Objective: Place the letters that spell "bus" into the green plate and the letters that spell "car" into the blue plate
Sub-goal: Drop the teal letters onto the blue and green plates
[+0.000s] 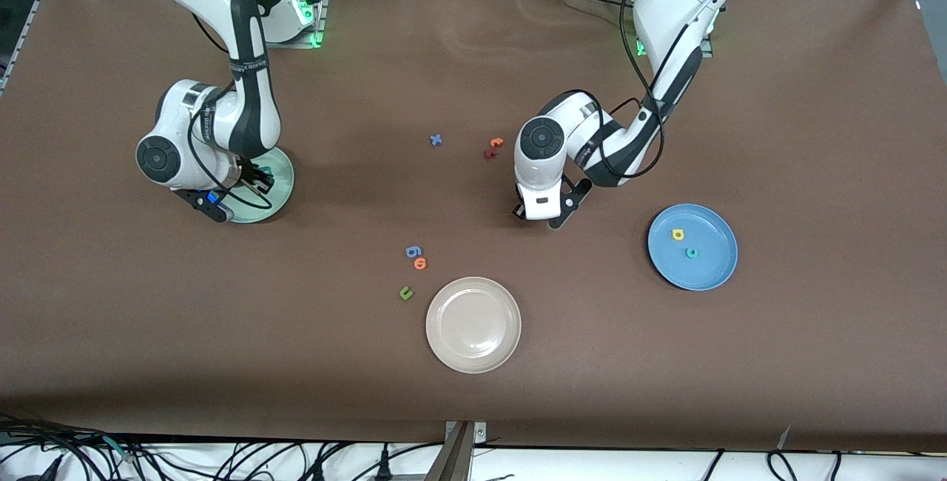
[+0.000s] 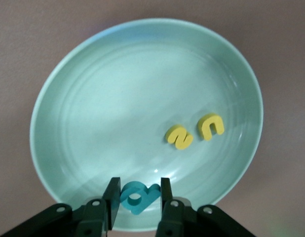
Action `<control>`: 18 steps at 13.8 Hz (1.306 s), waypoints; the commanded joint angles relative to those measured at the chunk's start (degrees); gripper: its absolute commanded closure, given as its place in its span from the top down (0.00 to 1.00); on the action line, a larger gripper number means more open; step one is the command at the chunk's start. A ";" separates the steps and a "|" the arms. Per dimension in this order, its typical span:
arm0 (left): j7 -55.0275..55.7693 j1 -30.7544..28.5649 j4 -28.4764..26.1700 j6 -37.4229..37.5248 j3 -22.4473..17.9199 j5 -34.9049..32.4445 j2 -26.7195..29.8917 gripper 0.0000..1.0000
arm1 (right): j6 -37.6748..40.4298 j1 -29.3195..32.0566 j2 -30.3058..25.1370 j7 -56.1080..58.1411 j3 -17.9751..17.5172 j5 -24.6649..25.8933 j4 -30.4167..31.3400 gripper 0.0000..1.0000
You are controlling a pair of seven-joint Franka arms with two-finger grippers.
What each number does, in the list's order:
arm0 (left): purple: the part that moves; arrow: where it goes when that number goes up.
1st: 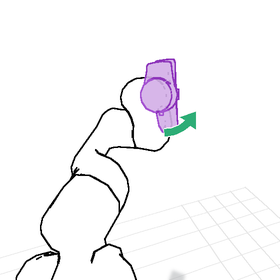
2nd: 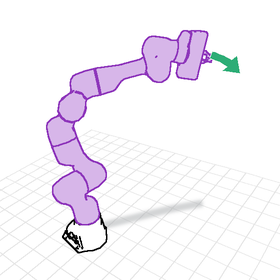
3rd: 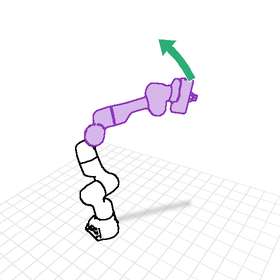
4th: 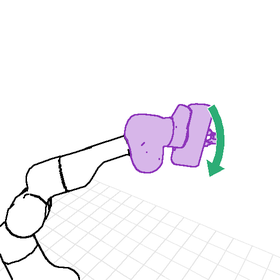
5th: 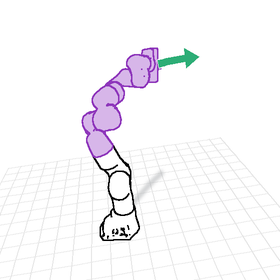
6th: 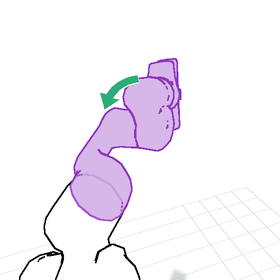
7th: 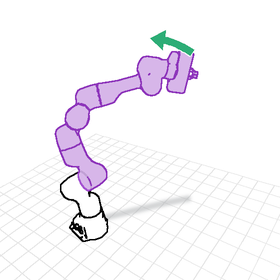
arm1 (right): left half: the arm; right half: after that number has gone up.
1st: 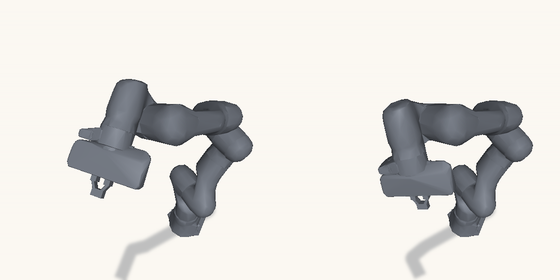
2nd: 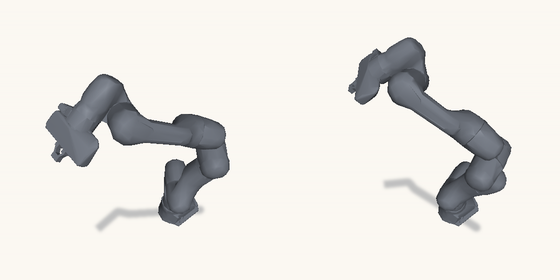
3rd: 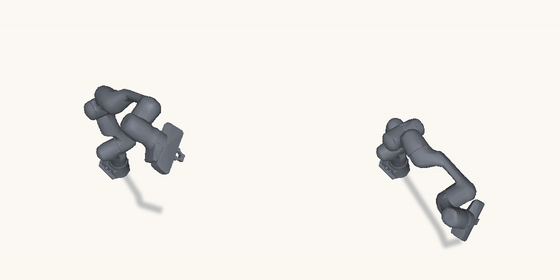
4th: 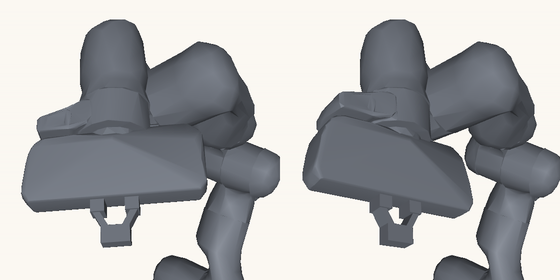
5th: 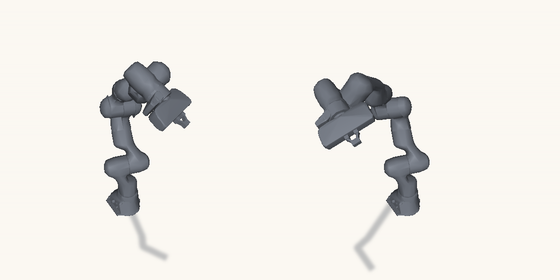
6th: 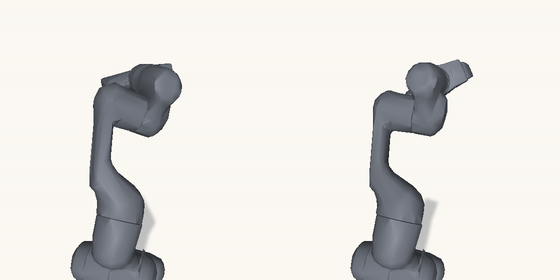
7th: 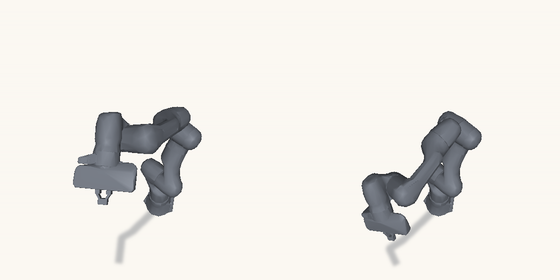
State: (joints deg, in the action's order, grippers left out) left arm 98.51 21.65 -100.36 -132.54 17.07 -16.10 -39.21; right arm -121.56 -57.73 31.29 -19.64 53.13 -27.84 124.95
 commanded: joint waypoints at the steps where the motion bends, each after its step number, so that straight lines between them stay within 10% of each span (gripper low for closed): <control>1: -1.47 -1.68 3.58 3.77 0.07 -1.65 -0.69 0.00 | -1.13 -0.36 0.27 0.92 0.14 0.06 0.21 0.64; 2: -5.04 -2.91 5.24 6.92 0.16 -1.56 -0.69 0.00 | -1.13 -0.45 0.09 0.83 0.14 0.06 -0.23 0.98; 7: -24.82 -11.52 9.83 20.03 0.07 0.02 -0.17 0.00 | 7.01 -0.54 -2.46 1.01 2.41 0.06 -6.54 0.99; 18: -59.90 -26.03 23.10 39.29 0.33 0.81 1.68 0.00 | 42.72 -0.36 -3.25 1.27 10.86 -0.11 -41.79 0.99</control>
State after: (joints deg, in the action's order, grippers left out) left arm 43.19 -3.11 -77.51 -94.22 16.75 -16.00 -37.34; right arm -81.73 -58.13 27.32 -19.39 62.98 -27.87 87.66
